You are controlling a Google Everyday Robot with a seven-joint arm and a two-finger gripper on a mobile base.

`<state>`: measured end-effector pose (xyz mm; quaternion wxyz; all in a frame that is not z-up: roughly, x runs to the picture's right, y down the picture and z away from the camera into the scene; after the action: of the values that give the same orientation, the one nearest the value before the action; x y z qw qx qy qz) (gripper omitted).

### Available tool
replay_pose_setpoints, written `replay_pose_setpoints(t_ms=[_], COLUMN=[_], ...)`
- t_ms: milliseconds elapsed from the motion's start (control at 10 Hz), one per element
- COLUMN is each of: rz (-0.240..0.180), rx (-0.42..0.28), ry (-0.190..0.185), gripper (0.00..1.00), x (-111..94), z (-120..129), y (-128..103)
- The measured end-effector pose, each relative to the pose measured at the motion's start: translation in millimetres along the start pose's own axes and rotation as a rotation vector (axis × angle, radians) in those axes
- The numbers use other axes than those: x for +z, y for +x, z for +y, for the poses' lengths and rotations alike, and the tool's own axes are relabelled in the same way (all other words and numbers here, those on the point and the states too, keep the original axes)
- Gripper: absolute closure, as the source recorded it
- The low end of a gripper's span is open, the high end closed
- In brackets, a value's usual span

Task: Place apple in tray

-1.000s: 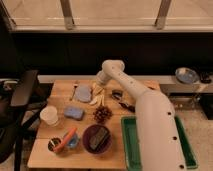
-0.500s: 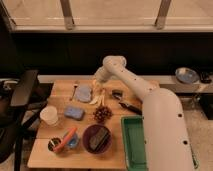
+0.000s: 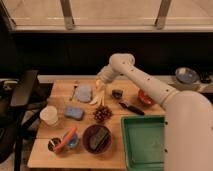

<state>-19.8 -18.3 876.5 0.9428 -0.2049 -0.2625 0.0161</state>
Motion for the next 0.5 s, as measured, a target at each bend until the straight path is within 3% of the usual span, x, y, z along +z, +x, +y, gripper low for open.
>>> replay_pose_setpoints(t_ms=[500], rz=[0.069], rx=[0.085], ry=[-0.046], gripper=[0.85], x=[-82], z=[99], y=[21])
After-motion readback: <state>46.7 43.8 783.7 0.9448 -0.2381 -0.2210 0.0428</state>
